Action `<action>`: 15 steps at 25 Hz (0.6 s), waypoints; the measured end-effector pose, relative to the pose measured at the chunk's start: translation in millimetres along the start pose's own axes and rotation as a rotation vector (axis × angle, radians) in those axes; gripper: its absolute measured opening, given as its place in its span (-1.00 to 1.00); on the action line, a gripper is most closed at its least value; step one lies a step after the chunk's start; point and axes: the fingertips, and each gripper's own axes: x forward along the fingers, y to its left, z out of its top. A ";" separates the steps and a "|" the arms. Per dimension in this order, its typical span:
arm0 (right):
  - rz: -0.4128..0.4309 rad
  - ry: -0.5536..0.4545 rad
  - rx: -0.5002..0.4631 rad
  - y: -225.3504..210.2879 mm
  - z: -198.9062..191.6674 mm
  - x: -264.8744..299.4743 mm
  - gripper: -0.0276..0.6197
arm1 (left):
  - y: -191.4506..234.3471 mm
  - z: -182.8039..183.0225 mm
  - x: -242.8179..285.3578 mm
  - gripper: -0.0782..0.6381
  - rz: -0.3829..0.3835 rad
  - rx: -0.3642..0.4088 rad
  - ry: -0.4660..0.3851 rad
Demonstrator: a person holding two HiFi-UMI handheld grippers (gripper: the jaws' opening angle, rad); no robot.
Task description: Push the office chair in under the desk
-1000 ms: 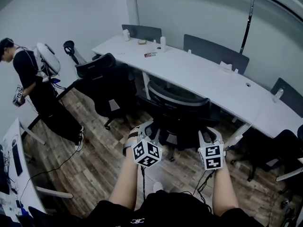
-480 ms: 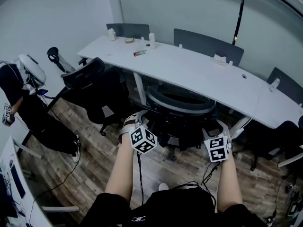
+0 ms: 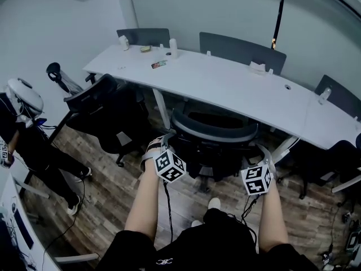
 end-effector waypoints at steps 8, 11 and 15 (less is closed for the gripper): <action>0.012 -0.003 0.029 -0.4 4.4 6.8 -0.18 | 8.4 -0.5 7.0 -0.36 -0.050 -0.020 -0.041; 0.014 -0.002 0.034 0.8 5.4 7.4 -0.18 | 10.6 -1.4 9.2 -0.35 -0.070 -0.034 -0.048; 0.024 0.002 0.035 0.4 6.9 8.2 -0.16 | 13.7 -0.5 12.4 -0.35 -0.080 -0.041 -0.044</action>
